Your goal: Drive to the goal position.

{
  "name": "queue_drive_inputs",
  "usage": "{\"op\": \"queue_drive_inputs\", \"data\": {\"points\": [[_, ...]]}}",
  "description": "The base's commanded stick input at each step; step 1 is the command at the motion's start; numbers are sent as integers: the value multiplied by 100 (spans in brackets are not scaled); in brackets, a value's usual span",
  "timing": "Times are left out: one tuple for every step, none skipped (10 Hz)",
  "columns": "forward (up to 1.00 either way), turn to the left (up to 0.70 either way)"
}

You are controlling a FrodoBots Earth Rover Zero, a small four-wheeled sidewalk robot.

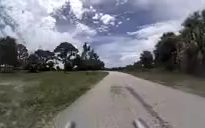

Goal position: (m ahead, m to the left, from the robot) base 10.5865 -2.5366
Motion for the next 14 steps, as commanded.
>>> {"op": "queue_drive_inputs", "data": {"points": [[85,0],[85,0],[85,0],[85,0],[85,0],[85,0],[85,-2],[85,-11],[85,-20],[85,-27],[85,-34],[85,-32],[85,-20],[85,-8]]}}
